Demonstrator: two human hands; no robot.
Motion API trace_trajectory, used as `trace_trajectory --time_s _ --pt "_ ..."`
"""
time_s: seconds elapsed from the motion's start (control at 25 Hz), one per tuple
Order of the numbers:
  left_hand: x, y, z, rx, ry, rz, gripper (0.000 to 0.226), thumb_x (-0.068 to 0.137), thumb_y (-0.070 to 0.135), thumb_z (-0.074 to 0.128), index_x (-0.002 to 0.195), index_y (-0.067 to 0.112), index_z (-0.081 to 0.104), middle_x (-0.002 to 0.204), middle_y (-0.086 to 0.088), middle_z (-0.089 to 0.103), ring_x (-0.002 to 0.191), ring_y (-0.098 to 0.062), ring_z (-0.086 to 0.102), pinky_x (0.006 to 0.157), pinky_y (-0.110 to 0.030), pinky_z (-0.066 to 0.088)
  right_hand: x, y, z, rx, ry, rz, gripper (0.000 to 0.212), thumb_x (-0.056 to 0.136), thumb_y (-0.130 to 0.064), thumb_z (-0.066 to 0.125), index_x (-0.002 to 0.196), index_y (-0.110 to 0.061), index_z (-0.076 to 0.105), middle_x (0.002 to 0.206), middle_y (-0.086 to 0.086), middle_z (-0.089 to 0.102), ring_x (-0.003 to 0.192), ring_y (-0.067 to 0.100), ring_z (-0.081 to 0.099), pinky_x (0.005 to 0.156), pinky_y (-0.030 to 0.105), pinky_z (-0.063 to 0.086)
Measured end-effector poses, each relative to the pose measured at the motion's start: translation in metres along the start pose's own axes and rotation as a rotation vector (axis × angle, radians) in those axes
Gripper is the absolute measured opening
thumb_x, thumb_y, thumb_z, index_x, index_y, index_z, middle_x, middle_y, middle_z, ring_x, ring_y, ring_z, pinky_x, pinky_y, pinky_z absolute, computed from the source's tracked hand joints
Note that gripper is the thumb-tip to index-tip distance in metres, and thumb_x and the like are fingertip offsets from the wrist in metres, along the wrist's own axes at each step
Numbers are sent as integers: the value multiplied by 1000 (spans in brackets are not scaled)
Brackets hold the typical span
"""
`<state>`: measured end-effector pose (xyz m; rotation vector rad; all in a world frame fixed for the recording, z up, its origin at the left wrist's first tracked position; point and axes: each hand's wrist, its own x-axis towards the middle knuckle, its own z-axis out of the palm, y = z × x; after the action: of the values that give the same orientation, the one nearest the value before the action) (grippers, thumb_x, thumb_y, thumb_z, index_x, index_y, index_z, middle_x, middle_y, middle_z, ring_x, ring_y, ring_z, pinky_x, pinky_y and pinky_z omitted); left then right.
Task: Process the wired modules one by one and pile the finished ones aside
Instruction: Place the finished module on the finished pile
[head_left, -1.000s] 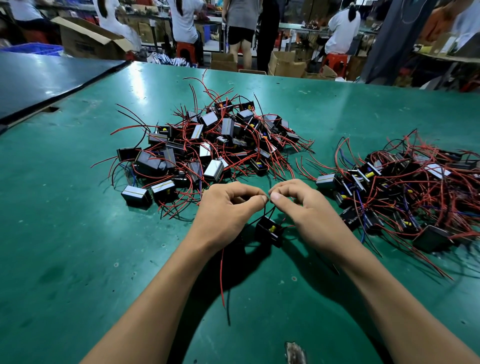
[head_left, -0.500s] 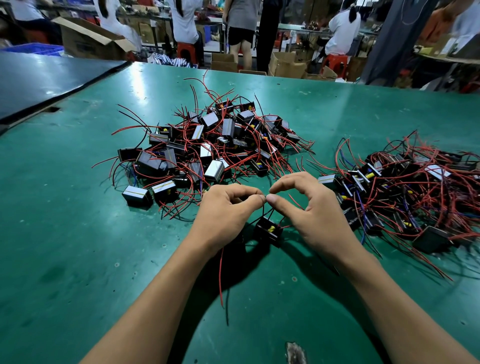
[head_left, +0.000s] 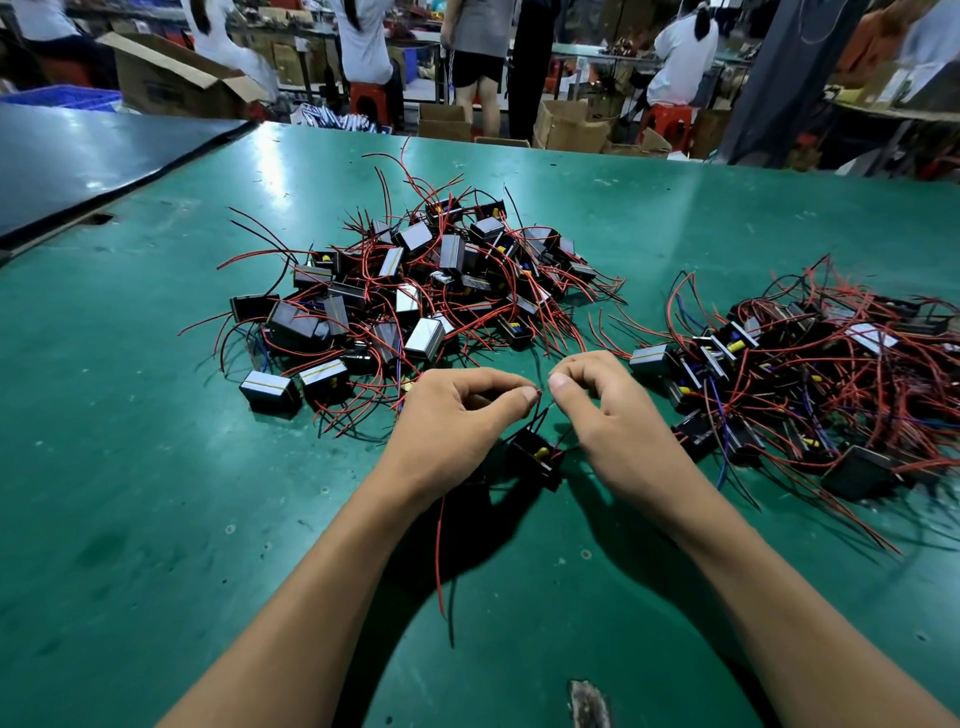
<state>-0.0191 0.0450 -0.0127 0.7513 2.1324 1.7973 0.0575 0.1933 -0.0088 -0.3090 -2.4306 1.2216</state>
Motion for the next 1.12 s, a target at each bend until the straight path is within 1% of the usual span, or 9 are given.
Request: trace_trajectory --time_s 0.08,0.24,0.36,0.48,0.68,0.84,0.92,1.0,1.12 --pt "3 -2 -2 -17 51 -18 14 92 29 67 92 21 79 82 0 76 76 -13 69 73 -27 54 3 3 -5 15 52 37 19 102 -23 53 84 -27 57 100 -9 56 90 -6 51 81 7 36" --pt "9 -7 -8 -46 151 -69 25 99 32 55 96 19 77 90 6 76 89 -7 70 88 -31 56 13 18 -21 73 244 146 24 102 -29 53 89 -12 65 100 5 61 92 5 56 80 10 39" --pt "10 -9 -4 -55 96 -100 26 100 31 53 96 19 76 93 4 76 93 -11 71 96 -39 54 21 32 -33 19 419 203 35 100 -28 52 80 -1 64 92 12 61 86 19 54 76 28 40" --pt "8 -10 0 3 22 -70 23 99 31 55 100 20 76 97 1 76 101 -17 69 99 -41 51 27 41 -47 -31 556 271 39 98 -26 50 62 -10 52 79 11 50 78 23 42 73 31 31" --pt "6 -10 1 71 -21 -40 16 96 31 60 105 29 73 96 15 75 97 -3 68 98 -30 51 32 55 -70 -5 761 382 39 96 -28 45 58 -21 40 87 8 42 81 19 34 74 32 25" --pt "5 -11 1 107 -37 -37 18 95 34 60 103 26 74 92 14 75 93 -2 69 96 -33 53 31 60 -75 1 861 426 29 99 -29 43 77 -12 53 98 11 47 80 21 40 71 30 27" --pt "5 -12 1 117 -45 -36 19 95 35 61 101 25 75 90 12 76 92 -5 70 96 -37 53 28 55 -70 -62 895 437 27 100 -31 46 96 -10 62 117 12 53 90 22 46 73 26 29" --pt "5 -13 2 123 -46 -42 18 95 34 61 99 24 76 89 12 76 91 -5 70 95 -38 54 23 45 -63 -111 944 341 25 99 -30 51 109 -10 61 128 11 48 98 22 52 77 29 36" --pt "6 -14 3 127 -54 -55 17 95 33 62 98 24 76 88 13 76 89 -4 71 94 -37 55 16 32 -48 -335 954 -94 22 92 -19 61 109 -5 61 117 16 54 105 29 55 92 39 45"
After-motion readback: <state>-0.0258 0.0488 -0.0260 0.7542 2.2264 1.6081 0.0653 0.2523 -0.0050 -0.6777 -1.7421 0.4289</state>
